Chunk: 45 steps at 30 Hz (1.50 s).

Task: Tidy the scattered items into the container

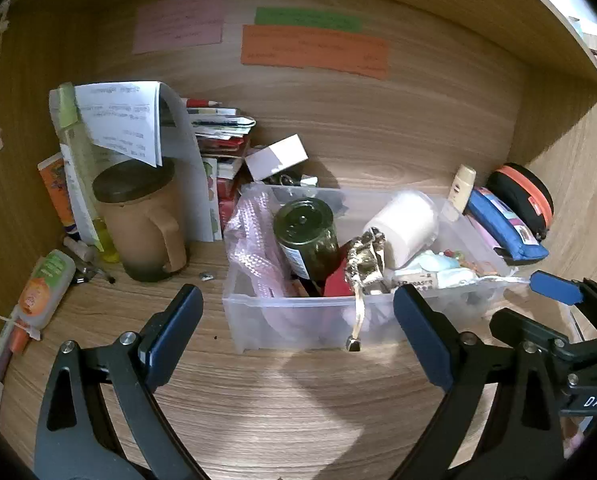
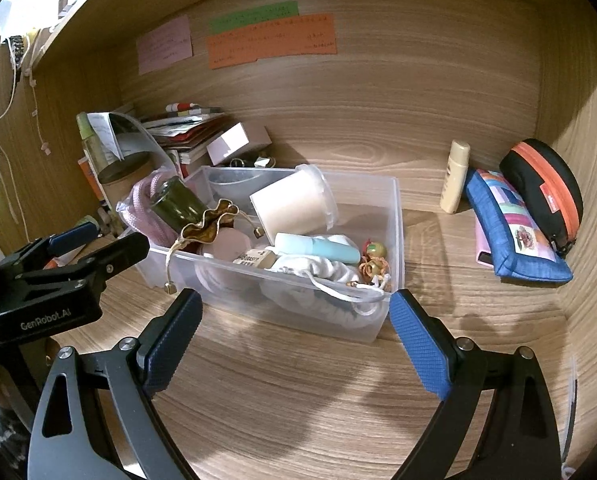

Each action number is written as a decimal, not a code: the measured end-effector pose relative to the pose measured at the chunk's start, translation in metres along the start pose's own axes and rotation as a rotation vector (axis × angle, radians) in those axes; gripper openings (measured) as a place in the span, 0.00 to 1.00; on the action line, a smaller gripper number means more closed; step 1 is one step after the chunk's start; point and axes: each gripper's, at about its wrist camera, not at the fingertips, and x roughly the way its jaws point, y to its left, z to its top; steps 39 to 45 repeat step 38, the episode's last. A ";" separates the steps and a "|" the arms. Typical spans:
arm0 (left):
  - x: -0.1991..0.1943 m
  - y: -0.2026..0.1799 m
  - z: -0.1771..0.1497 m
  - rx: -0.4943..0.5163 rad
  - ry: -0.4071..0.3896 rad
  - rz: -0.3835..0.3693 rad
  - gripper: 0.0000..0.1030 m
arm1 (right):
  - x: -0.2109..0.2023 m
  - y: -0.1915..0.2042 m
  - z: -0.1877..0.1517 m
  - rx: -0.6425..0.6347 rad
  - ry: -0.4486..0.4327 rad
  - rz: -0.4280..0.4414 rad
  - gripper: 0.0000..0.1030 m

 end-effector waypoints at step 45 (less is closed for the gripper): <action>-0.001 -0.021 -0.002 0.081 -0.004 -0.009 0.96 | -0.003 0.003 0.001 0.002 -0.001 -0.003 0.91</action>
